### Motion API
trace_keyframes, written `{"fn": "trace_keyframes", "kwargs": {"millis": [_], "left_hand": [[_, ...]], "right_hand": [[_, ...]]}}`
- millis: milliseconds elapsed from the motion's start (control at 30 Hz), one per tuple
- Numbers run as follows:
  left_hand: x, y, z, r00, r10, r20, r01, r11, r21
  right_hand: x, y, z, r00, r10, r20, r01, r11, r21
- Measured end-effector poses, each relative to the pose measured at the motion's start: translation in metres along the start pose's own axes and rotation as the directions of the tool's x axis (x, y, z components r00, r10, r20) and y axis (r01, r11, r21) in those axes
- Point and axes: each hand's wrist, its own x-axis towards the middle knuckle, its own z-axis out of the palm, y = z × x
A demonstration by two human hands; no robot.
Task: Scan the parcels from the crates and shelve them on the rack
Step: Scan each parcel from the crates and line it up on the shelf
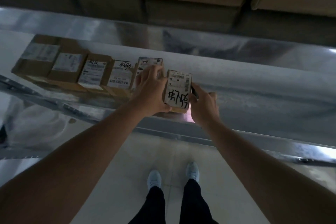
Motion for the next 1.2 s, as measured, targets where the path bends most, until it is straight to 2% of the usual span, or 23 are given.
{"fn": "trace_keyframes", "kwargs": {"millis": [767,933,1200], "left_hand": [[0.003,-0.006,-0.002,0.991,0.089,0.097,-0.101,0.988,0.119],[-0.002,-0.005,-0.007,0.982,0.104,0.159,-0.124,0.985,0.123],[-0.015,0.003,-0.033,0.977,0.168,0.133,-0.178,0.981,0.071]], "right_hand": [[0.014,-0.008,0.025,0.999,0.04,0.014,-0.039,0.998,-0.044],[-0.001,-0.014,0.013,0.999,0.013,-0.052,-0.016,0.998,-0.056],[-0.045,-0.035,-0.02,0.985,-0.09,-0.148,0.068,0.987,-0.148]]}}
